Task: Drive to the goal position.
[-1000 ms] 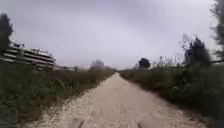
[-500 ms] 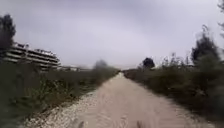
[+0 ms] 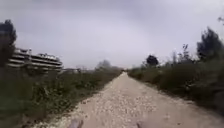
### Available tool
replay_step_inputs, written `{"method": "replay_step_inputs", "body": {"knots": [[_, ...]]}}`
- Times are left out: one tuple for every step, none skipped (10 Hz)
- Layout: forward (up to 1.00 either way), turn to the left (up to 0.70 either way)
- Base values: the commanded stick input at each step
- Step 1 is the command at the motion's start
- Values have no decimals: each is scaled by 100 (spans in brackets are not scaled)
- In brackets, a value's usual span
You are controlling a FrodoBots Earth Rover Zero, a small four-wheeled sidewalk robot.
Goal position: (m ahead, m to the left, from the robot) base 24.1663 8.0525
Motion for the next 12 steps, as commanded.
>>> {"method": "replay_step_inputs", "body": {"knots": [[85,0],[85,0],[85,0],[85,0],[85,0],[85,0],[85,0],[85,0],[85,0],[85,0],[85,0],[85,-23]]}}
